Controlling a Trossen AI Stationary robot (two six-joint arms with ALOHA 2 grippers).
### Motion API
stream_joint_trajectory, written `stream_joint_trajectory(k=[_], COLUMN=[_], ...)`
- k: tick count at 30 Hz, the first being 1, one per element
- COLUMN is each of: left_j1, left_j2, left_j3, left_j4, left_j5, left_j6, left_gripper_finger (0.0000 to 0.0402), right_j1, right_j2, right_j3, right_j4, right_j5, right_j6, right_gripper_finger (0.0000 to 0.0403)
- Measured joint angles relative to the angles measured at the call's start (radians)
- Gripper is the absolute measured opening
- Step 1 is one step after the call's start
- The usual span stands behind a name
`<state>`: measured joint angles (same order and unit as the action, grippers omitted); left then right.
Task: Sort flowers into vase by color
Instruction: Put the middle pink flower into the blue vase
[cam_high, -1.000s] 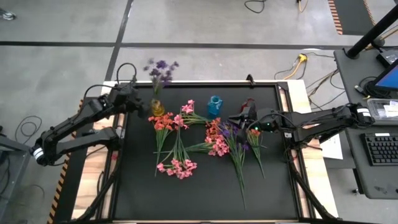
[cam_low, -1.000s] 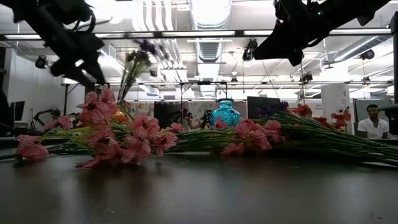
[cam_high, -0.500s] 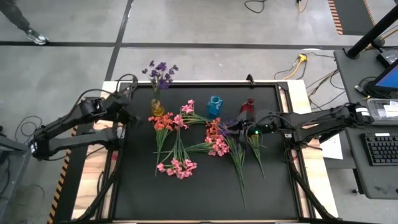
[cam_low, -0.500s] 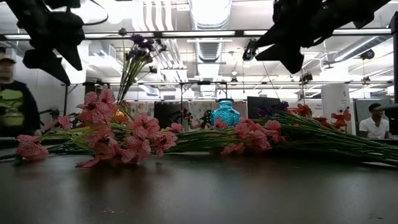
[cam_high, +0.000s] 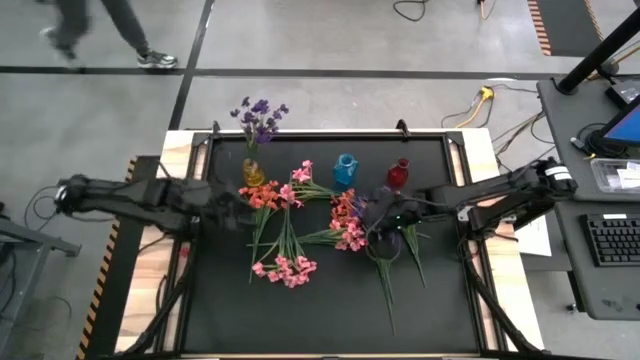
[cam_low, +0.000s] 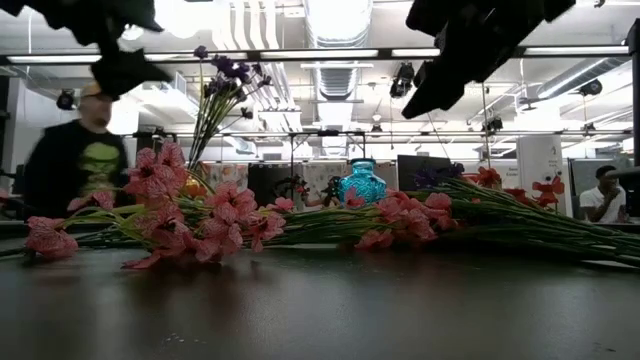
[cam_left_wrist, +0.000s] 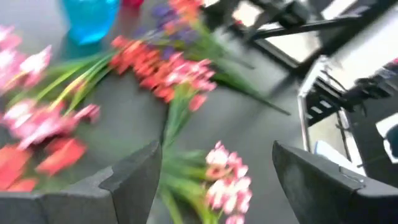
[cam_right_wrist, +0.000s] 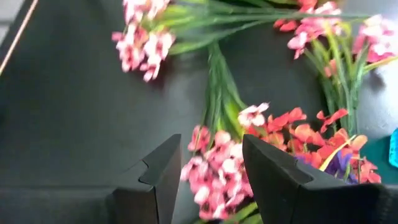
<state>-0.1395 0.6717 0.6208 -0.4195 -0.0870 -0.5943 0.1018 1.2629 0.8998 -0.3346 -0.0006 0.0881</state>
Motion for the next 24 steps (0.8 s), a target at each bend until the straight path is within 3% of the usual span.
stream_joint_trajectory(k=[8,13,18,24], left_j1=[-0.173,-0.178,-0.178,-0.138], left_j2=[0.299,0.535,0.781,1.027], left_j3=[0.009,0.081,0.198,0.377], left_j4=[0.232,0.276,0.348,0.283], left_j5=[-0.193,-0.264,-0.293,-0.349], left_j6=[0.110,0.159,0.304,0.402], left_gripper_finger=[0.0290,0.0290,0.0290,0.0276], right_j1=[0.029,0.043,0.043,0.043], right_j2=[-0.014,-0.069,-0.095,-0.096], right_j3=[0.121,0.119,0.102,0.098], right_j4=[-0.219,-0.233,-0.233,-0.233], right_j5=[0.003,0.002,0.004,0.026], right_j6=[0.024,0.040,0.043,0.040], right_gripper_finger=[0.0164,0.0164,0.0164,0.0164])
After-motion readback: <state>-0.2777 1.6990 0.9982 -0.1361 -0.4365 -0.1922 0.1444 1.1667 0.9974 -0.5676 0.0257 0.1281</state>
